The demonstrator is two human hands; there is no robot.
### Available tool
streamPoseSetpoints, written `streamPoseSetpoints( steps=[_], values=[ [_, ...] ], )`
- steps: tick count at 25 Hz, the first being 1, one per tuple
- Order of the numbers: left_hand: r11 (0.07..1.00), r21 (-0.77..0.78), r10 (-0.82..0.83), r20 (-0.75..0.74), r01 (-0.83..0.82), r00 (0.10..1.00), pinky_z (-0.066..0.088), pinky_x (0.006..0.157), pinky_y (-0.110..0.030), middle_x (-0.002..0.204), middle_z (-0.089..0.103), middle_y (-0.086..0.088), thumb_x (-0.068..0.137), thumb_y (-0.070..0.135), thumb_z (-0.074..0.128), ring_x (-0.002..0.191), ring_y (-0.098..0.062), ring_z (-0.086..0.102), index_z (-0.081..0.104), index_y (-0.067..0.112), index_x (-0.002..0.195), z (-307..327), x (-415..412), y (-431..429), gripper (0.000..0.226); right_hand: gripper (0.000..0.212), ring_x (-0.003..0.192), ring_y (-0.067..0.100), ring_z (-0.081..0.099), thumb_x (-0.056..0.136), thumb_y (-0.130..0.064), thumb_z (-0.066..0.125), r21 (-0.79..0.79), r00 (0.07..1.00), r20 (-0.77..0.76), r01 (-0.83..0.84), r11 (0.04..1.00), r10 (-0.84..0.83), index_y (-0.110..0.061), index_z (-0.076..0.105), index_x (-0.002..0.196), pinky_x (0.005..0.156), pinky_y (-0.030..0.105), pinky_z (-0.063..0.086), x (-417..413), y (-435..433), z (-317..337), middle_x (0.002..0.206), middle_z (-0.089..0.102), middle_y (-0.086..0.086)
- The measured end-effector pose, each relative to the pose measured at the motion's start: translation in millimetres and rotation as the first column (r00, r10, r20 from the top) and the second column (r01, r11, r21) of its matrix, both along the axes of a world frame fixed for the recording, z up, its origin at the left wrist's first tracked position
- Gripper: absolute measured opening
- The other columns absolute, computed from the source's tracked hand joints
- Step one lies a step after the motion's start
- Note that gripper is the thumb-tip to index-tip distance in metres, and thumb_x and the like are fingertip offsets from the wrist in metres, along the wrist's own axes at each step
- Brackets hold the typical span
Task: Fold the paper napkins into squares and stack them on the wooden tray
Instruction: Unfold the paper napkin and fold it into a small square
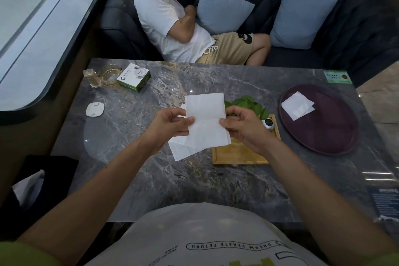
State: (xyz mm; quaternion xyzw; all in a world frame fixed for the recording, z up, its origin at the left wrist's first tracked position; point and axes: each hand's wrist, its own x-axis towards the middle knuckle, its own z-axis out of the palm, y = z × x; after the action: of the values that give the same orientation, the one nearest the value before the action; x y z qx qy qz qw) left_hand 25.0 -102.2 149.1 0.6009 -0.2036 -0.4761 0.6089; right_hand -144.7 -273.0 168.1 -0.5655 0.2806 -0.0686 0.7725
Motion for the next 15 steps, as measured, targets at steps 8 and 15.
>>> streamPoseSetpoints(
  steps=[8,15],
  values=[
    [1.000,0.014,-0.007,0.008,0.007,1.000,0.059,0.072,-0.026,0.099,0.076,-0.013,0.079,0.018,0.076,0.090,-0.024,0.074,0.073,0.006,0.101,-0.9,3.8,4.1,0.025,0.013,0.079,0.021,0.068,0.086,0.002,0.066,-0.008,0.999,-0.013,0.044,0.999,-0.044,-0.008,0.063,0.094,0.066,0.029,0.057,1.0,-2.5,1.9,0.089,0.067,0.018],
    [1.000,0.010,-0.008,-0.008,0.008,1.000,0.058,0.073,-0.025,0.102,0.076,-0.013,0.084,0.003,0.071,0.092,-0.024,0.073,0.073,0.007,0.104,1.7,2.0,3.7,0.021,0.012,0.078,0.020,0.069,0.086,0.002,0.066,-0.001,0.998,-0.014,0.063,0.998,-0.063,-0.009,0.064,0.092,0.064,0.028,0.056,2.1,-3.1,2.8,0.090,0.068,0.018]
  ],
)
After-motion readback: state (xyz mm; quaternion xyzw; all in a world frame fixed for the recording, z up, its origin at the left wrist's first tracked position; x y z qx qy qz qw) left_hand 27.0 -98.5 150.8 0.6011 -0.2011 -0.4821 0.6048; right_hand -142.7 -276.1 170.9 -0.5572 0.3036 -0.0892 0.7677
